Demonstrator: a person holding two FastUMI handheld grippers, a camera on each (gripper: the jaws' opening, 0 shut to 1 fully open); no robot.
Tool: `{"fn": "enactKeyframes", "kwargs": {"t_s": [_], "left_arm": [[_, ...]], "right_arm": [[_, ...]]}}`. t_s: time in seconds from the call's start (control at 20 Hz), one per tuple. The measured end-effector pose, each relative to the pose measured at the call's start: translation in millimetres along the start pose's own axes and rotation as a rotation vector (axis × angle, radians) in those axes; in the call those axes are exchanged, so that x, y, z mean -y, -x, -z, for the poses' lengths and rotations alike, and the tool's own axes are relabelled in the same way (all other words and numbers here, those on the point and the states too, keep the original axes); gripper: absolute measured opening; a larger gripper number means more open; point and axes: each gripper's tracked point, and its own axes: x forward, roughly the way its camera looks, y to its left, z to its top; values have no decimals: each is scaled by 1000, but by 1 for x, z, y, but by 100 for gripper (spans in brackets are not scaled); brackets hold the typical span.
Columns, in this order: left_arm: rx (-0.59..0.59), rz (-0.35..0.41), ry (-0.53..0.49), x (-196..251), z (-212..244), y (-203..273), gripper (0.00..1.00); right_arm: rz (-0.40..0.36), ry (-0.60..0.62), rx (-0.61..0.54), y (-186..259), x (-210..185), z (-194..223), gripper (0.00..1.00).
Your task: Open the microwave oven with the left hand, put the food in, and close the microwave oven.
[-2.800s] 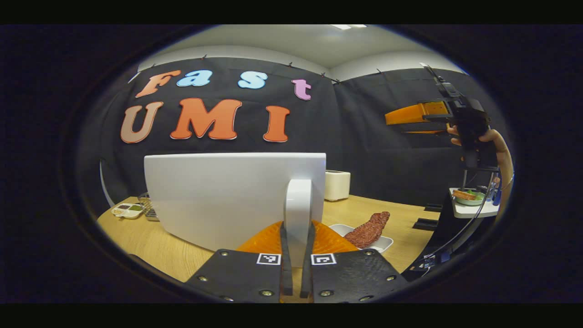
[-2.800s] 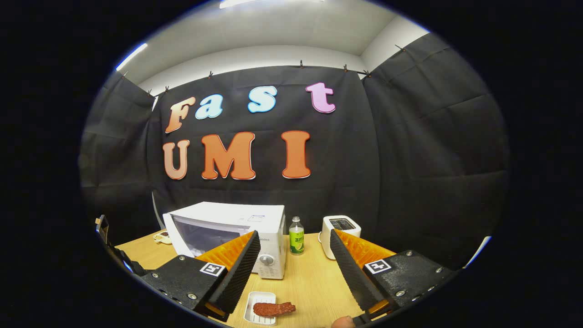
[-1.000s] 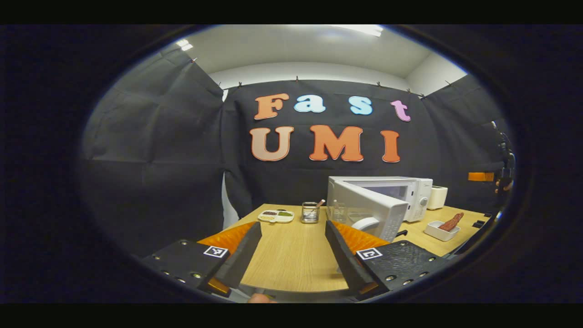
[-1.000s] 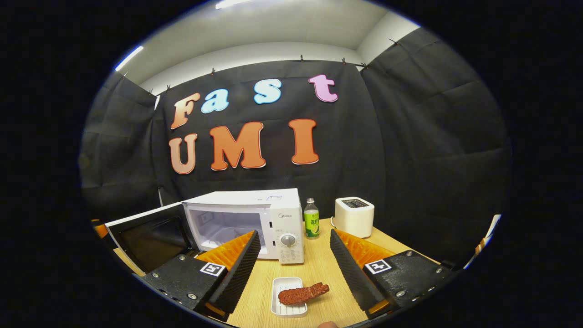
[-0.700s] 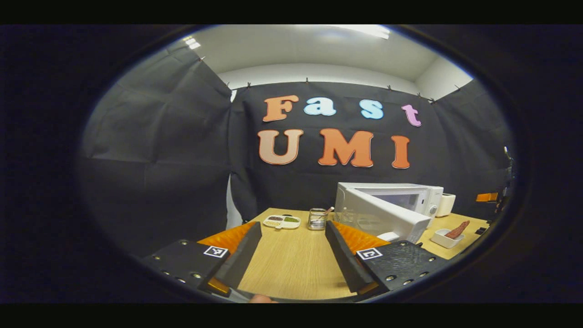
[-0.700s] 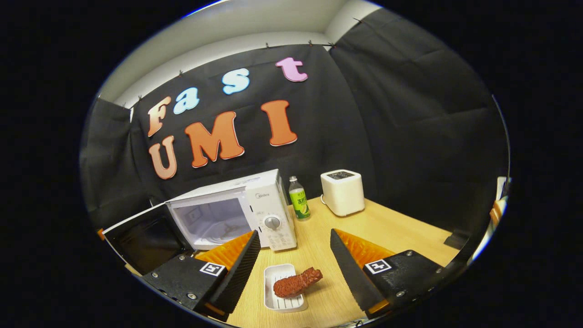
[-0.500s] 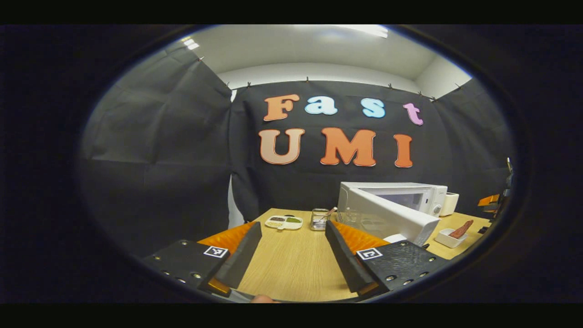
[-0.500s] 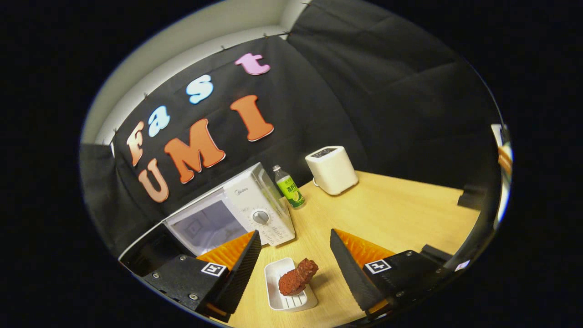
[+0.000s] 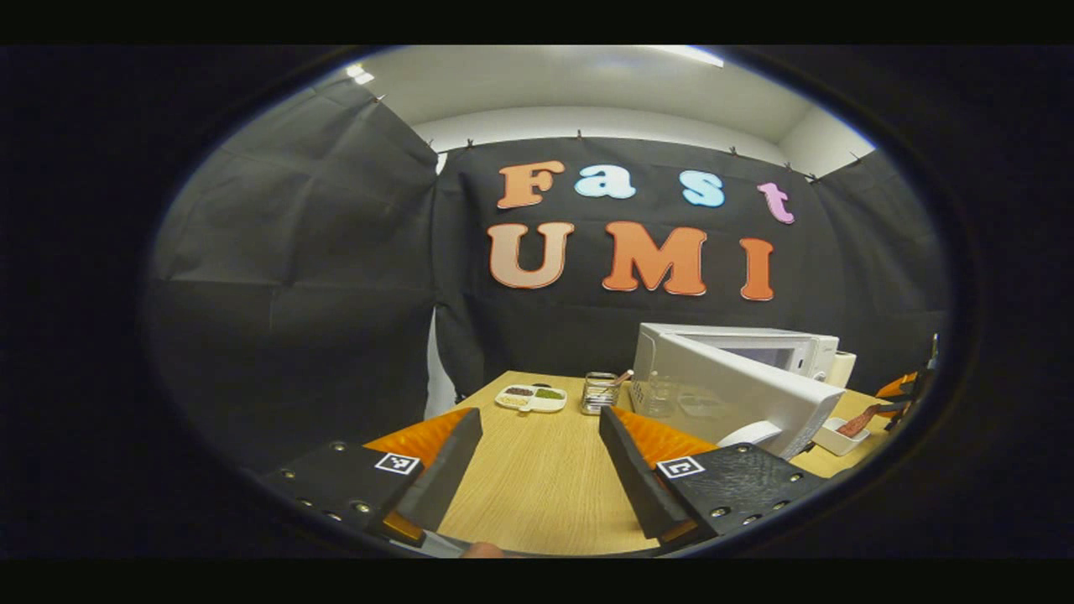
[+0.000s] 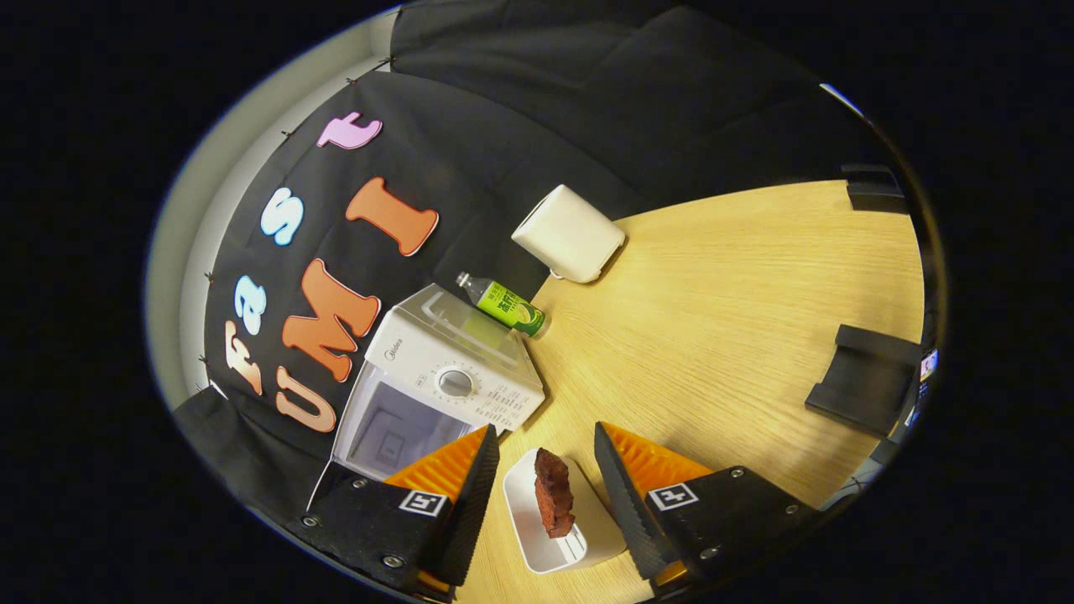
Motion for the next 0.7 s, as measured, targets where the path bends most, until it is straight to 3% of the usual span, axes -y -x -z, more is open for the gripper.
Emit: {"fn": "enactKeyframes", "kwargs": {"t_s": [0.15, 0.35, 0.45, 0.5, 0.7], "left_arm": [[-9, 5, 11, 3, 3, -2, 86], [-26, 6, 19, 2, 10, -5, 86], [-31, 3, 22, 0, 11, -4, 86], [-31, 1, 26, -1, 13, -4, 86], [-21, -16, 46, -5, 11, -4, 86]], "right_arm": [[38, -7, -31, -6, 8, 10, 65], [21, -55, -61, -6, 1, 16, 39], [42, -38, -56, -7, 5, 18, 15], [48, -28, -51, -7, 4, 17, 23], [65, 41, -33, -3, -6, 9, 19]]}}
